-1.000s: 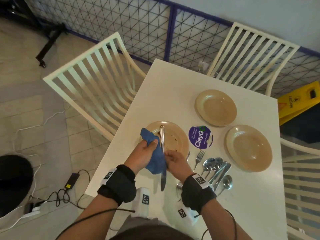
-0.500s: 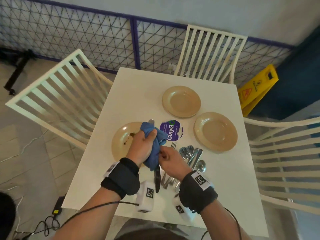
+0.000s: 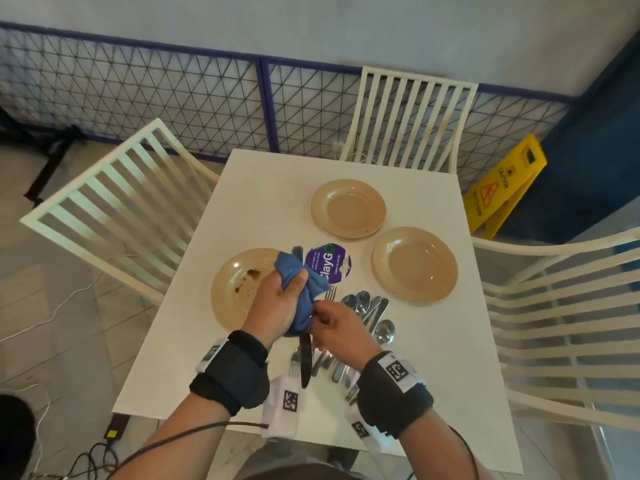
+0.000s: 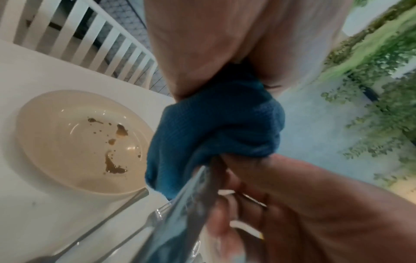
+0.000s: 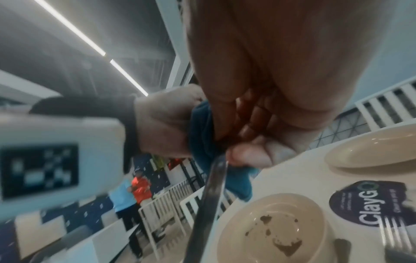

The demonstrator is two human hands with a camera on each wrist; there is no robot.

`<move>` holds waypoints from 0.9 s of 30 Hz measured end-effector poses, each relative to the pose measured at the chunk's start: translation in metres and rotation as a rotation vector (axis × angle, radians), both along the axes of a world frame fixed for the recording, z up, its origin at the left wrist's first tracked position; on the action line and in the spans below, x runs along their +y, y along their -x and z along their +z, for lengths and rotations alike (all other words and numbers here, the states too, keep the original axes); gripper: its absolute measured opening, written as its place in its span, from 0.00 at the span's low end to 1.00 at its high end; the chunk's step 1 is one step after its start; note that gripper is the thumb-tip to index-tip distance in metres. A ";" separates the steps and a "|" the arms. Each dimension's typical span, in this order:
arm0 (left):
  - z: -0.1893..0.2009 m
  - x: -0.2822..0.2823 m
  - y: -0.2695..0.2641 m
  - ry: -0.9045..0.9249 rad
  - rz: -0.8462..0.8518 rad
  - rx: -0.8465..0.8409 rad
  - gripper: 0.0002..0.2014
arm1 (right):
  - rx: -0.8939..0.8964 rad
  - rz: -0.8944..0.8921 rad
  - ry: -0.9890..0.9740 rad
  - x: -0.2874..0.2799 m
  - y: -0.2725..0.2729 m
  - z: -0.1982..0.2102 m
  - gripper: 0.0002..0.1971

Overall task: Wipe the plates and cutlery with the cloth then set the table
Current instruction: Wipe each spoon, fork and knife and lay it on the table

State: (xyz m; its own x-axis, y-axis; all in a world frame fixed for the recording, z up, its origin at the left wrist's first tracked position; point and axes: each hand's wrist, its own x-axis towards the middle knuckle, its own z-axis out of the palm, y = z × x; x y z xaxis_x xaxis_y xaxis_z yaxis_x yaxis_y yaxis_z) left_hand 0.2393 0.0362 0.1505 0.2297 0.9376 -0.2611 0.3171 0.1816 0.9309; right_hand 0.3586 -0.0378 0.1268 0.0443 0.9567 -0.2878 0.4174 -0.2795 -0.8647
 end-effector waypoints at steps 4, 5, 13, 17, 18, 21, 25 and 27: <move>0.004 -0.011 -0.006 -0.124 -0.187 0.134 0.11 | 0.295 -0.269 -0.016 -0.013 -0.036 0.009 0.06; 0.003 -0.014 -0.009 -0.136 -0.253 0.161 0.12 | 0.362 -0.336 -0.054 -0.014 -0.043 0.013 0.08; -0.001 -0.038 -0.031 -0.141 -0.447 0.218 0.15 | 0.383 -0.403 -0.145 -0.022 -0.059 0.013 0.11; -0.006 -0.041 -0.033 -0.154 -0.481 0.243 0.15 | 0.401 -0.443 -0.161 -0.024 -0.060 0.008 0.09; -0.008 -0.040 -0.034 -0.154 -0.479 0.241 0.15 | 0.398 -0.457 -0.165 -0.023 -0.059 0.007 0.09; -0.016 -0.037 -0.034 -0.160 -0.486 0.252 0.14 | 0.401 -0.528 -0.176 -0.019 -0.060 0.008 0.08; -0.028 -0.032 -0.020 -0.163 -0.607 0.334 0.12 | 0.432 -0.718 -0.203 -0.013 -0.085 0.010 0.10; -0.030 -0.027 -0.019 -0.164 -0.622 0.356 0.13 | 0.468 -0.734 -0.188 -0.012 -0.084 0.005 0.11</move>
